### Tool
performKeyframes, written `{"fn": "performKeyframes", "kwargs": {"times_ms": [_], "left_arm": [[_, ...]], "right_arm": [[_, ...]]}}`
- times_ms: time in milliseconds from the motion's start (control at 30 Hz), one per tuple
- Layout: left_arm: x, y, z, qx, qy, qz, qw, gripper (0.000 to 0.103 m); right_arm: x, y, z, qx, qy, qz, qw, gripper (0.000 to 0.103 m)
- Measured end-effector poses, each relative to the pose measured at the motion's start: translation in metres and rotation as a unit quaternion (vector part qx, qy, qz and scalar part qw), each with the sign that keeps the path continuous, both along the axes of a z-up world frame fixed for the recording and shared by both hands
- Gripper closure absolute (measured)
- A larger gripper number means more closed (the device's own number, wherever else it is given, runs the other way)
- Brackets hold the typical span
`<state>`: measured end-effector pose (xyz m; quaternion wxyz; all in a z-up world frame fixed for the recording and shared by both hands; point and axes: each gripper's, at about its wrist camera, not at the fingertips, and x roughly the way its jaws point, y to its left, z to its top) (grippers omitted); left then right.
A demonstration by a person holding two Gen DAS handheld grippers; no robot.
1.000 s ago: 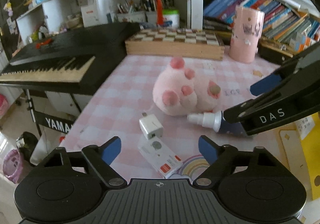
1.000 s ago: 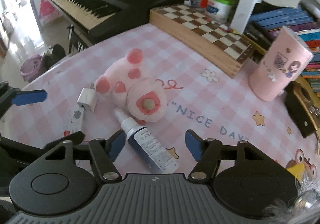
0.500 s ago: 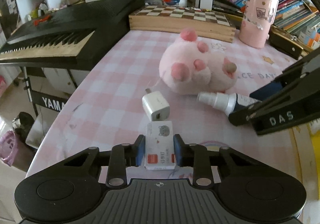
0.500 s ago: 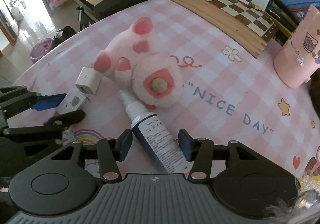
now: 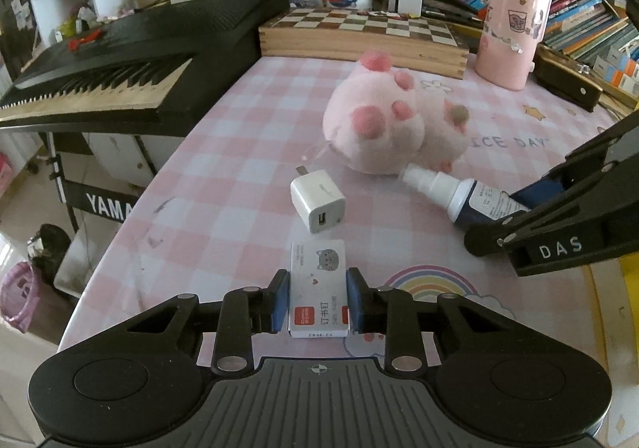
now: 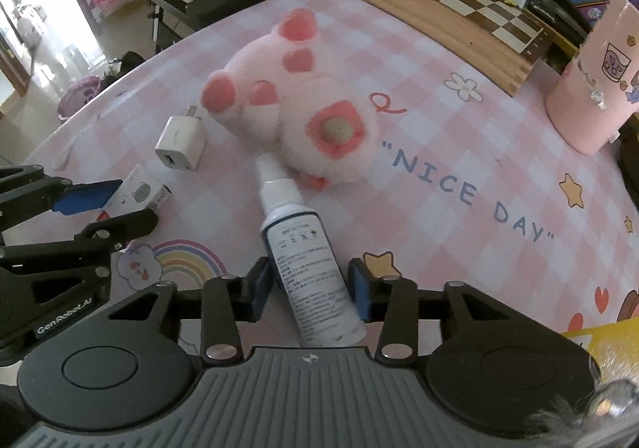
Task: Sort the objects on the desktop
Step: 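Grasp the small white box with the left tool while the right tool grasps the white spray bottle, then lift the small white box and spray bottle and carry both toward the yellow box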
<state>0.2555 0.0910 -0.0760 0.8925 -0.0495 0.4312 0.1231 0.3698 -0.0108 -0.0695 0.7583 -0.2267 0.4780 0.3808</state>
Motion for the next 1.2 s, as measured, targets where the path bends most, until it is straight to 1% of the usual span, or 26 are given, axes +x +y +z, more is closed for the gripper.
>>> {"fn": "performKeyframes", "kwargs": {"times_ms": [33, 167, 333, 533, 733, 867, 1200], "left_arm": [[-0.001, 0.001, 0.002, -0.005, -0.001, 0.001, 1.0, 0.075], [-0.01, 0.002, 0.021, -0.008, -0.039, 0.002, 0.9992, 0.075], [-0.022, 0.004, 0.048, -0.022, -0.085, -0.001, 0.9961, 0.075], [-0.039, 0.001, 0.072, -0.029, -0.123, -0.032, 0.9915, 0.075], [-0.055, 0.002, 0.086, -0.04, -0.143, -0.068, 0.9866, 0.075], [-0.07, 0.005, 0.094, -0.047, -0.153, -0.084, 0.9835, 0.075], [-0.106, 0.012, 0.094, -0.058, -0.15, -0.134, 0.9779, 0.075]], "right_arm": [[-0.002, -0.001, 0.001, 0.005, 0.001, 0.0, 1.0, 0.073], [-0.01, -0.012, 0.012, 0.037, -0.006, -0.016, 0.999, 0.073], [-0.016, -0.032, 0.034, 0.091, -0.004, -0.071, 0.993, 0.073], [-0.04, -0.049, 0.054, 0.13, -0.013, -0.127, 0.983, 0.073], [-0.073, -0.063, 0.07, 0.153, -0.033, -0.171, 0.973, 0.073], [-0.098, -0.07, 0.074, 0.16, -0.037, -0.196, 0.967, 0.073], [-0.157, -0.068, 0.074, 0.157, -0.049, -0.244, 0.956, 0.073]]}}
